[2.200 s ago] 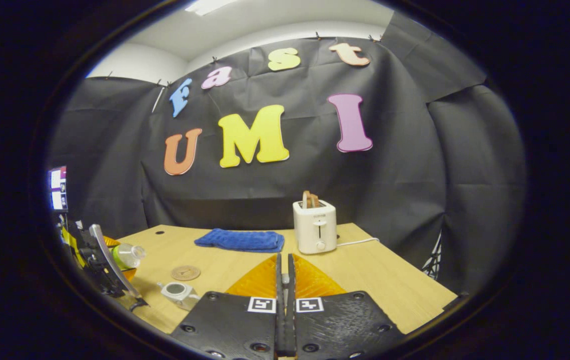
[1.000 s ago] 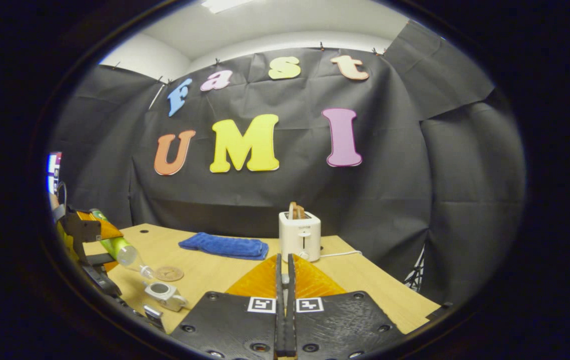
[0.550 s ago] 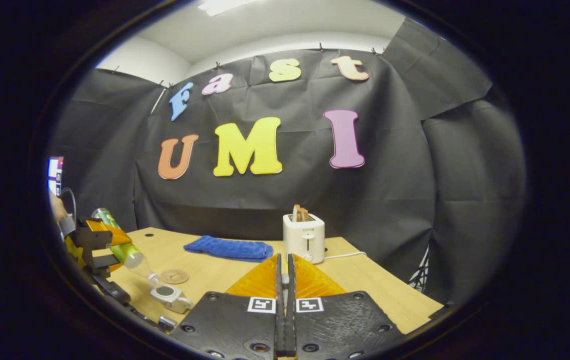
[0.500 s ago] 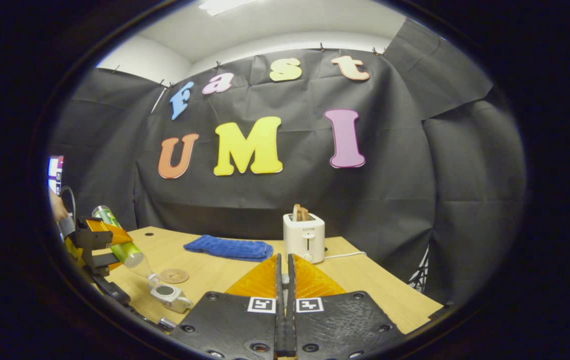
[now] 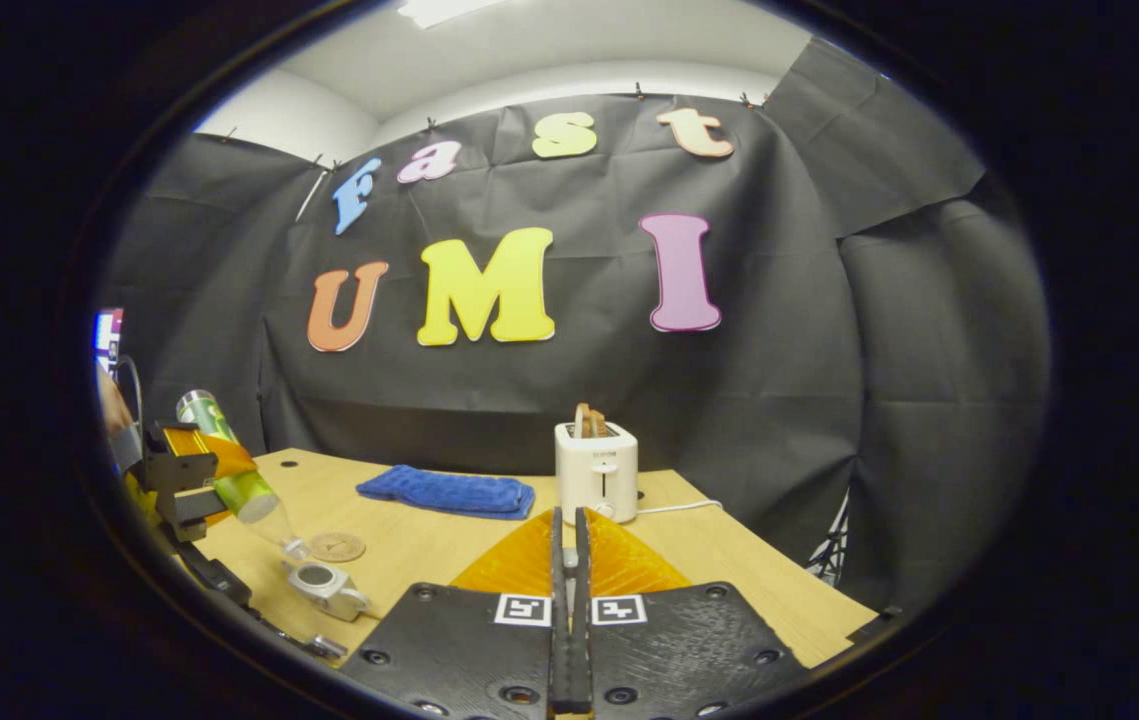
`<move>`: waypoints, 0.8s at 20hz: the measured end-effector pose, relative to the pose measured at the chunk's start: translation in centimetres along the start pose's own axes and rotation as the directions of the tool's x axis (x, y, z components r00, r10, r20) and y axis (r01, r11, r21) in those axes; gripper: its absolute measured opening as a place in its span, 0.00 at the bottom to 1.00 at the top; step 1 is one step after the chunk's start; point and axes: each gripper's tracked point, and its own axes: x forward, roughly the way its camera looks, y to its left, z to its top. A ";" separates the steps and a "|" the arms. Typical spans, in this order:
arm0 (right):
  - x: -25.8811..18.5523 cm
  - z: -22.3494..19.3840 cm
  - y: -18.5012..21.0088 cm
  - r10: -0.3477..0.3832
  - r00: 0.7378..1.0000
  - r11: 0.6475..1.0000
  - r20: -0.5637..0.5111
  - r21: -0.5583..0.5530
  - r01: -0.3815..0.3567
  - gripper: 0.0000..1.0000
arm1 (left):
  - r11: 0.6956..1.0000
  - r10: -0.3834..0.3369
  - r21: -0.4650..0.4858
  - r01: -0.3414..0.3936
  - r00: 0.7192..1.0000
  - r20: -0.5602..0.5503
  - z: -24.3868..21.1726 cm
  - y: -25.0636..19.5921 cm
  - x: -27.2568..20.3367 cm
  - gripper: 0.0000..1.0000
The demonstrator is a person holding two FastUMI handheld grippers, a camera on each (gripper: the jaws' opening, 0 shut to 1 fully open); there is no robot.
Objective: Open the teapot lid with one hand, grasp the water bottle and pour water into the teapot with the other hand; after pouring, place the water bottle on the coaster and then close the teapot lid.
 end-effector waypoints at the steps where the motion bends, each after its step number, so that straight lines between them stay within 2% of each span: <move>1: 0.1 0.0 -0.1 -0.003 1.000 1.000 -0.002 0.005 0.003 0.00 | 1.000 0.001 0.009 -0.001 1.000 -0.001 0.0 0.1 -0.2 0.75; 10: 0.3 -0.6 0.1 0.004 1.000 1.000 -0.020 0.008 -0.003 0.01 | 0.999 0.015 0.044 -0.014 1.000 -0.012 0.0 0.5 0.0 0.76; 16: 0.3 -0.5 0.1 0.009 1.000 1.000 -0.012 0.003 -0.009 0.00 | 0.999 0.047 0.010 -0.047 0.999 -0.004 -0.2 0.3 -0.1 0.75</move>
